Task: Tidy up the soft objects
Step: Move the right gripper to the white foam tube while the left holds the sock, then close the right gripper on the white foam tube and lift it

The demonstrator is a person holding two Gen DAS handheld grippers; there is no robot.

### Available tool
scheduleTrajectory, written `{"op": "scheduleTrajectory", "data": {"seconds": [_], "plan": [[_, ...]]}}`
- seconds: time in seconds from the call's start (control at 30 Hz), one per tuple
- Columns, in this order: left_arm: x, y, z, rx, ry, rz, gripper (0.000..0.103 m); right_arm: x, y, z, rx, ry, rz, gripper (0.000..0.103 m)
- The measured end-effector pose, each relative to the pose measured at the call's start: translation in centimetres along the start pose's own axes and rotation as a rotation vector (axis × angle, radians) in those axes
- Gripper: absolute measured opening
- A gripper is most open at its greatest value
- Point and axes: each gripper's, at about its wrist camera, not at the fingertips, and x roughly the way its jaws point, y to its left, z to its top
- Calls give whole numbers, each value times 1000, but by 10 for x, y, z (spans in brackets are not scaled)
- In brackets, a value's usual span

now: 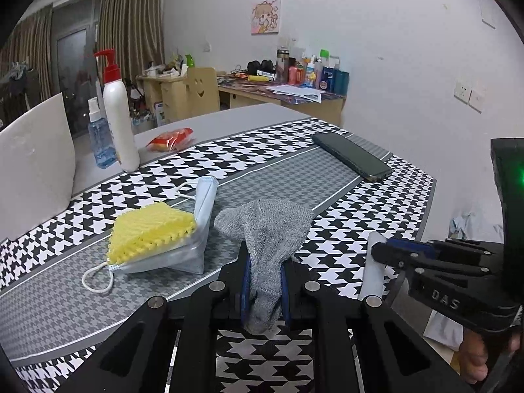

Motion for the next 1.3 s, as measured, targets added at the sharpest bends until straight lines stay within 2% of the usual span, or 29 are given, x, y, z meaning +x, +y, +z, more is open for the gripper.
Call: {"op": "scheduleTrajectory", "data": {"seconds": [0.03, 0.07, 0.2, 0.4, 0.6, 0.7, 0.77, 0.8, 1.1, 1.3], "plan": [[0, 0, 0, 0, -1, 0, 16, -1, 0, -1, 9, 1, 10, 43], [-2, 0, -1, -1, -3, 0, 16, -1, 0, -1, 10, 3, 12, 45], [-5, 2, -2, -3, -5, -4, 16, 4, 5, -1, 14, 28, 17, 46], [-11, 5, -5, -5, -17, -15, 16, 14, 12, 2, 42, 95, -73, 45], [-22, 14, -8, -20, -39, -32, 16, 15, 13, 2, 69, 121, -117, 44], [-21, 14, -8, -23, -32, -41, 16, 20, 13, 7, 92, 115, -138, 26], [-23, 14, -8, -23, -36, -45, 16, 20, 17, 10, 52, 113, -151, 12], [-23, 13, -8, -21, -41, -45, 16, 19, 19, 10, 38, 98, -137, 8], [-31, 17, -5, -34, -54, -4, 16, -4, 27, 17, -14, -24, -22, 8], [-40, 17, -3, -34, -67, 26, 16, -16, 34, 21, -67, -83, 19, 8]]}}
